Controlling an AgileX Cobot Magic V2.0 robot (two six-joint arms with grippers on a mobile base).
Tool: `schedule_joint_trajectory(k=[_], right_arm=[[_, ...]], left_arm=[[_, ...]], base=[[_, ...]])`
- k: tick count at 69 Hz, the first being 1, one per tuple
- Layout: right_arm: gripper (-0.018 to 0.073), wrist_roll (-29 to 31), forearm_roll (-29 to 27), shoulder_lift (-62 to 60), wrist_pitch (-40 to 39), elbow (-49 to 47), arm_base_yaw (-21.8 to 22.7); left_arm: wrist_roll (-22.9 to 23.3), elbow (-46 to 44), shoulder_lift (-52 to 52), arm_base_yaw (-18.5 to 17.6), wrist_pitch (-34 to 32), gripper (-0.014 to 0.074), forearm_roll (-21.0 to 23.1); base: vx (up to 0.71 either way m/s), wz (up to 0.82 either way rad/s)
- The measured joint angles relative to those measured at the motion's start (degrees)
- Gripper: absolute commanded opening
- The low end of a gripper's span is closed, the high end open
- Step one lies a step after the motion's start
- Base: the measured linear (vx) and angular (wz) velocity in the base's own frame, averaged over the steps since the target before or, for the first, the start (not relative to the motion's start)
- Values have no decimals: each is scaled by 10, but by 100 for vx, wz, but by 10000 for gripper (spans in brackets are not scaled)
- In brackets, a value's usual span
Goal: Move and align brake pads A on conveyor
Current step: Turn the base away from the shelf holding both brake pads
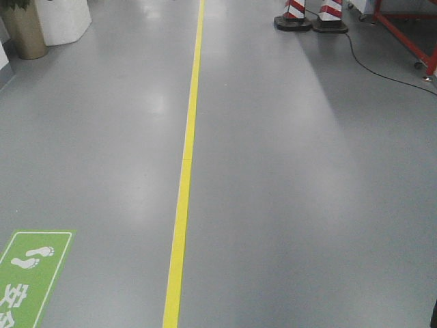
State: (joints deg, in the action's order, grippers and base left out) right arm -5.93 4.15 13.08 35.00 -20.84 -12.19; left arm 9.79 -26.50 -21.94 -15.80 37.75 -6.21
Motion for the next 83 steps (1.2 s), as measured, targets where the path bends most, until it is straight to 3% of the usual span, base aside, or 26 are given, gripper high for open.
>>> schedule_joint_trajectory(k=[33,83], right_arm=[[-7,0,0,0,0,0,0],[-7,0,0,0,0,0,0]], left_arm=[[0,0,0,0,0,-6,0],[0,0,0,0,0,-6,0]], base=[[31,8],[52,-1]])
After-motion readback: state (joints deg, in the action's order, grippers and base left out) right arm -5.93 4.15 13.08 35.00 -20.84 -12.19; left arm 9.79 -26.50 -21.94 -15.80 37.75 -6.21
